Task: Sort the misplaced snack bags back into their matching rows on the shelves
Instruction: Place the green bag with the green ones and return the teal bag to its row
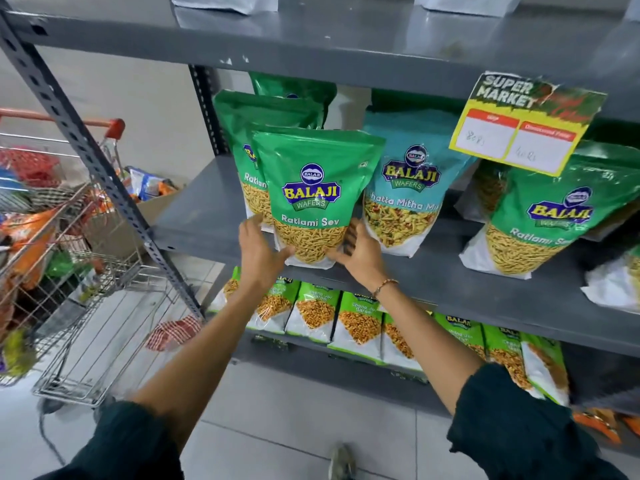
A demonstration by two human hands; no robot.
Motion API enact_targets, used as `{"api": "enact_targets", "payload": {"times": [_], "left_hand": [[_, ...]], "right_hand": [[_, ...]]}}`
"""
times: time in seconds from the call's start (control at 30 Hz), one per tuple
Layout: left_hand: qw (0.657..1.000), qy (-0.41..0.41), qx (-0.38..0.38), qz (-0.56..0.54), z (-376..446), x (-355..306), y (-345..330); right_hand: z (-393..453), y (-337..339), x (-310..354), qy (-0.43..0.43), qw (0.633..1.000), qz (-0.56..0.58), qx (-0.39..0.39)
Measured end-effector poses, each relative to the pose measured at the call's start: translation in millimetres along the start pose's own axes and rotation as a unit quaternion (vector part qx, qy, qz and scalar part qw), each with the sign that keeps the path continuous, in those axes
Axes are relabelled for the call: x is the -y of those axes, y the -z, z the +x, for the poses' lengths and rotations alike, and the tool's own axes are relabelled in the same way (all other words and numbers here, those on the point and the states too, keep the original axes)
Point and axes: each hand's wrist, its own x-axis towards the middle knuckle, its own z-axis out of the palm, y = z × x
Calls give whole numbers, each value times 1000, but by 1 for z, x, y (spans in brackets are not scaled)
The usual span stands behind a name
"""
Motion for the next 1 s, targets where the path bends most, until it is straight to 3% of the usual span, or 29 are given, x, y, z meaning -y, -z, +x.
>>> {"api": "enact_targets", "payload": {"times": [0.07,0.2,0.27,0.33,0.43,0.53,0.63,0.87,1.0], "left_hand": [[997,-56,-44,-15,-25,-8,-11],[963,-249,103,-22,-51,-39,-59],[948,-283,148,-12,-45,-54,-92],[966,-187,170,-52,-38,-73,-119],[982,7,169,-89,-14,-86,-145],[979,112,163,-52,17,-79,-156],[977,89,192,20,25,-73,-155],[972,-33,230,-40,21,-70,-153],[956,-62,285,-3,17,-64,-153]], "right_hand": [[-13,14,-8,0,999,-1,-53],[-36,57,-35,33,957,-1,-290],[-35,80,-50,31,935,3,-353],[-24,97,-62,6,940,-34,-339],[-2,110,-78,-68,967,-44,-242],[15,112,-90,-116,981,-26,-150],[26,111,-102,-114,985,35,-122],[-4,99,-94,-63,965,84,-239],[-41,90,-102,-36,959,84,-267]]}}
